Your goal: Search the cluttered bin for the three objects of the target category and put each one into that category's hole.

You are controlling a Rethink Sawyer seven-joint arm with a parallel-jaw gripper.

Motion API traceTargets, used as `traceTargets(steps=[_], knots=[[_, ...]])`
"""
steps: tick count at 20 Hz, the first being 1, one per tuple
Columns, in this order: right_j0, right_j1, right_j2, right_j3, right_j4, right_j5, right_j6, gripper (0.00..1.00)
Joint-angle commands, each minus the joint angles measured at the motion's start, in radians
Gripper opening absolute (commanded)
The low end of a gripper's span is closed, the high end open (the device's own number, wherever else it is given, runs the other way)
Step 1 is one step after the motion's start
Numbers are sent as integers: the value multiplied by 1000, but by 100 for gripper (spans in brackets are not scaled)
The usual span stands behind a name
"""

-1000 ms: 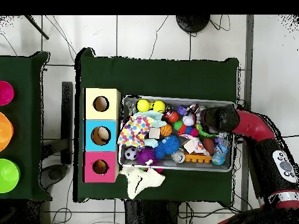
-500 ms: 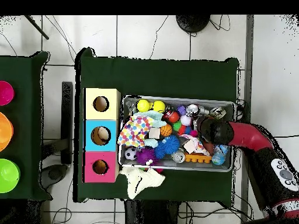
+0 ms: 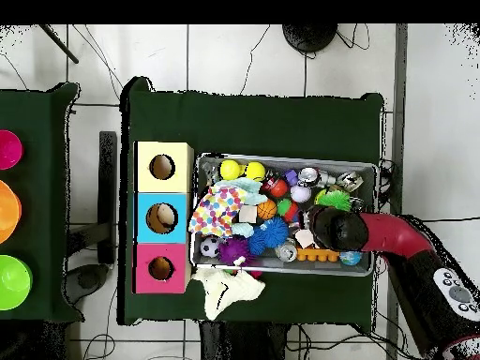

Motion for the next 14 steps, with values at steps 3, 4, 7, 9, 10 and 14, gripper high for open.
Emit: traceTargets(steps=[3, 4, 7, 9, 10, 14], knots=[[21, -77, -45, 120, 2, 74, -6, 0], [23, -88, -44, 125, 6, 81, -7, 0], [37, -107, -45, 127, 18, 102, -3, 0], [46, -122, -46, 131, 27, 116, 0, 0], [51, -130, -46, 133, 32, 122, 1, 0], [65, -175, -49, 147, 51, 155, -2, 0]])
